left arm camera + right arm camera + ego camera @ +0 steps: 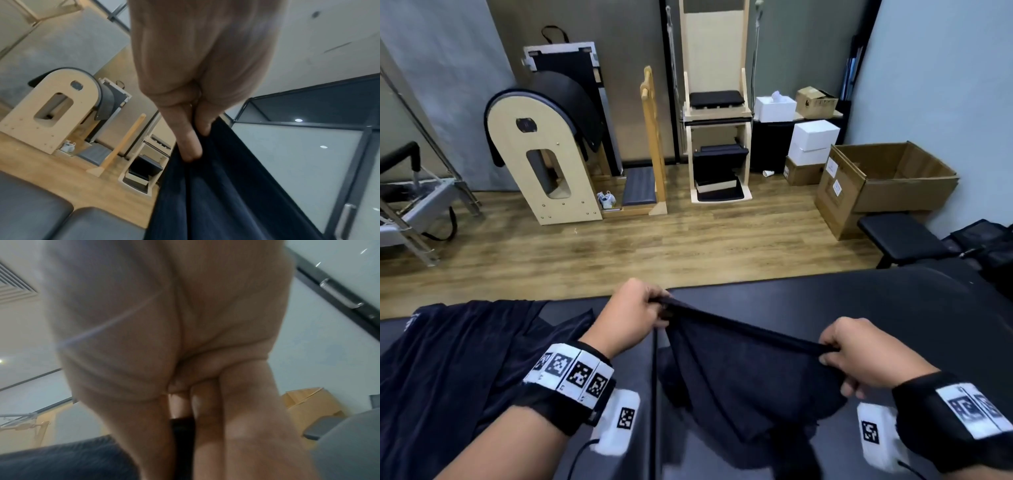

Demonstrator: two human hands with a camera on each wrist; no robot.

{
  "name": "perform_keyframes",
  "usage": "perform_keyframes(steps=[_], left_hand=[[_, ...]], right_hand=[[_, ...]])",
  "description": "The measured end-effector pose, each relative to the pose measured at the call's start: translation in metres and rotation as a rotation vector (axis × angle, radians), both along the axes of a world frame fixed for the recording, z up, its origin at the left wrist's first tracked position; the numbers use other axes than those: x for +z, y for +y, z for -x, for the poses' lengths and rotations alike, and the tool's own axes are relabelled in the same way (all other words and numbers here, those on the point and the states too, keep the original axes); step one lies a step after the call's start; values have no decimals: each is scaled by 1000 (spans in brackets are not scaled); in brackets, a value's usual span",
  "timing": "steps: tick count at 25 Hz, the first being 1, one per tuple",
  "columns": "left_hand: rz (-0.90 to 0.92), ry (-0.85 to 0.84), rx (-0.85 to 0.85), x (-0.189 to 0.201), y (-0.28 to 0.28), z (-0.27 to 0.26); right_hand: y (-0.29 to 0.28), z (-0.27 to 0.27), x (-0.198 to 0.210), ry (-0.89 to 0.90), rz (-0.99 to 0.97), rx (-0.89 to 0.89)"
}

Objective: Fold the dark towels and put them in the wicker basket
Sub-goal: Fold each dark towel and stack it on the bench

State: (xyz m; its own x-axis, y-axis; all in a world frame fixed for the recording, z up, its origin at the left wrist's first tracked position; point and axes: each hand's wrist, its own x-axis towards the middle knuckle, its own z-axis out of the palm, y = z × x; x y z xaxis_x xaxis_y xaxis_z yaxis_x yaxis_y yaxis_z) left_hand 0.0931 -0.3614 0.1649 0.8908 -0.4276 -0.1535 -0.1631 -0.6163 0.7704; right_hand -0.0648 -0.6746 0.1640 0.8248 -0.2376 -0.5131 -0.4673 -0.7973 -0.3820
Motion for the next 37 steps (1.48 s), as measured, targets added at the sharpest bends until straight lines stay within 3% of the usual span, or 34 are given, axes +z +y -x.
perform_keyframes(steps=[3, 7, 11, 14, 17, 21, 26, 30, 33, 37], left_hand=[[-142, -314, 52, 26, -20, -52], [-153, -739, 176, 133, -35, -109], [37, -1052, 335, 243, -18, -124], [100, -1133, 342, 263, 0, -105], [57, -1115, 309, 233, 17, -80], [36, -900, 237, 148, 37, -52], [-75, -645, 169, 30, 49, 7], [-188, -438, 167, -36, 57, 68], [-287, -286, 143, -65, 60, 108], [-345, -205, 78, -75, 57, 150]], right_hand=[[-8, -70, 19, -142, 127, -1], [-19, -161, 107, -649, 354, -91], [-11, -178, 202, -1275, 351, -122], [-1, -164, 216, -1512, 391, -59], [7, -145, 193, -1474, 410, -45], [22, -104, 114, -1307, 463, -30], [34, -33, -7, -870, 397, -56], [39, 29, -71, -654, 360, -20], [35, 72, -101, -456, 266, -19], [29, 112, -108, -329, 196, 7]])
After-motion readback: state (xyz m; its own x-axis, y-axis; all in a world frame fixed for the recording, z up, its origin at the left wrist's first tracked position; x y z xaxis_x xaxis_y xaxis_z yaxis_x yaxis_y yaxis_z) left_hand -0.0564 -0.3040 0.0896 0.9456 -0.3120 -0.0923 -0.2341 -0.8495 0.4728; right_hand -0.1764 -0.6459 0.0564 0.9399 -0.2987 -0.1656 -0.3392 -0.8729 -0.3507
